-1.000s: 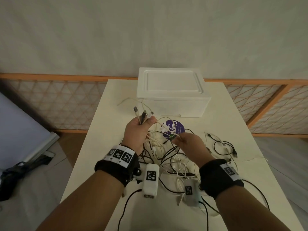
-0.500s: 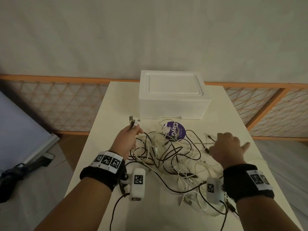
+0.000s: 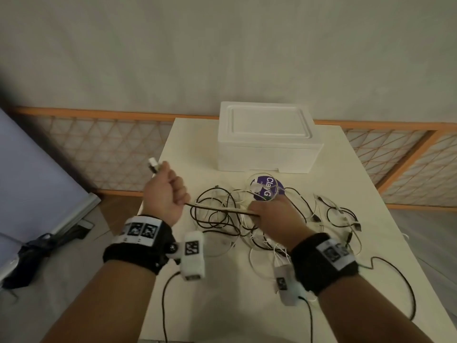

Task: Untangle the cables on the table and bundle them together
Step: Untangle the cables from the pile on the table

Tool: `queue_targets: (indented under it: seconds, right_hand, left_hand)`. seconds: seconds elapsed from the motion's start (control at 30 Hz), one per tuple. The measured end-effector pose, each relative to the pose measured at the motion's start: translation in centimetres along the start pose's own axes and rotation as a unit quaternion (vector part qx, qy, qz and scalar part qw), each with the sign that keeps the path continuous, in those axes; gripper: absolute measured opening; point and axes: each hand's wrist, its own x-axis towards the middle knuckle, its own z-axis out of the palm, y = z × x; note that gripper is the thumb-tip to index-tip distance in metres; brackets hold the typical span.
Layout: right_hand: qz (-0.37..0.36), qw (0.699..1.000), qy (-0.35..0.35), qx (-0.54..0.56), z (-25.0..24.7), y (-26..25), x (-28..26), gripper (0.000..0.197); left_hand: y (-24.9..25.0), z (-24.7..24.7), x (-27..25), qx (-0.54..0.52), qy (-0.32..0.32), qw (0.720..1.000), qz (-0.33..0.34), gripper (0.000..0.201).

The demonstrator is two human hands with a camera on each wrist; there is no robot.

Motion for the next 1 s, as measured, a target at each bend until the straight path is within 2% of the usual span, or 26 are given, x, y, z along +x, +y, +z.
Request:
queue_targets:
  seconds: [0.03,0.1,0.23,0.3,0.37,0.5,0.57,0.63,0.7,0.77,0.87,0.93,0.97,1.0]
  right_hand:
    - [0.036,0.999,-0.004,-0.030,-0.7,1.7,-0.7,0.028]
    - [0.117,0.992,0.025,-0.035,-2.3,5.4,-2.3,0.019]
    - [0.142,0.981,0.110,-0.079,-3.3,8.7,-4.0,0.007]
    - [0.184,0.971,0.091,-0.125,-3.3,8.7,-4.1,0.019]
    - [0.235,0.957,0.070,-0.156,-3.7,9.4,-4.7,0.023]
    - [0.330,0.936,0.056,-0.111,-4.6,14.1,-8.3,0.014]
    - [0.346,0.925,0.037,-0.155,-4.6,16.3,-9.6,0.014]
    - [0.347,0.919,0.042,-0.184,-4.5,17.6,-9.8,0.015]
    - [0.360,0.911,0.029,-0.202,-5.1,18.4,-9.5,0.012]
    - [0.404,0.890,-0.013,-0.210,-5.7,20.2,-9.0,0.010]
    - [0.460,0.858,-0.154,-0.170,-5.8,23.1,-8.6,0.024]
    - [0.458,0.843,-0.217,-0.180,-5.9,22.3,-8.0,0.032]
    - [0.434,0.853,-0.217,-0.193,-5.6,21.4,-7.4,0.036]
    - [0.396,0.875,-0.207,-0.187,-5.6,20.2,-6.8,0.041]
  left_hand:
    - [0.9,-1.5,0.6,-0.003,0.038,0.999,0.013,0.046]
    - [2.0,-4.7,1.4,-0.010,0.111,0.993,0.030,0.045]
    - [1.1,-8.3,2.0,-0.004,0.166,0.986,0.010,0.044]
    - [-0.3,-8.5,2.4,0.018,0.170,0.985,-0.003,0.043]
    - [-0.8,-8.5,2.5,0.040,0.173,0.984,-0.005,0.040]
    - [0.6,-11.2,1.9,0.124,0.239,0.963,-0.007,0.029]
    - [0.8,-12.4,1.9,0.153,0.244,0.957,-0.012,0.023]
    - [-0.2,-12.1,2.1,0.092,0.249,0.964,-0.008,0.032]
    - [-1.9,-10.4,2.0,0.058,0.226,0.972,-0.004,0.041]
    - [-3.7,-7.9,1.5,0.035,0.152,0.987,-0.033,0.040]
    - [-6.2,-3.7,0.2,-0.004,0.055,0.996,-0.076,0.027]
    - [-7.6,-0.9,-0.8,-0.009,0.026,0.996,-0.088,0.027]
    - [-8.2,0.3,-1.1,0.000,0.015,0.996,-0.089,0.028]
    - [-8.8,1.4,-1.3,0.012,0.006,0.996,-0.088,0.029]
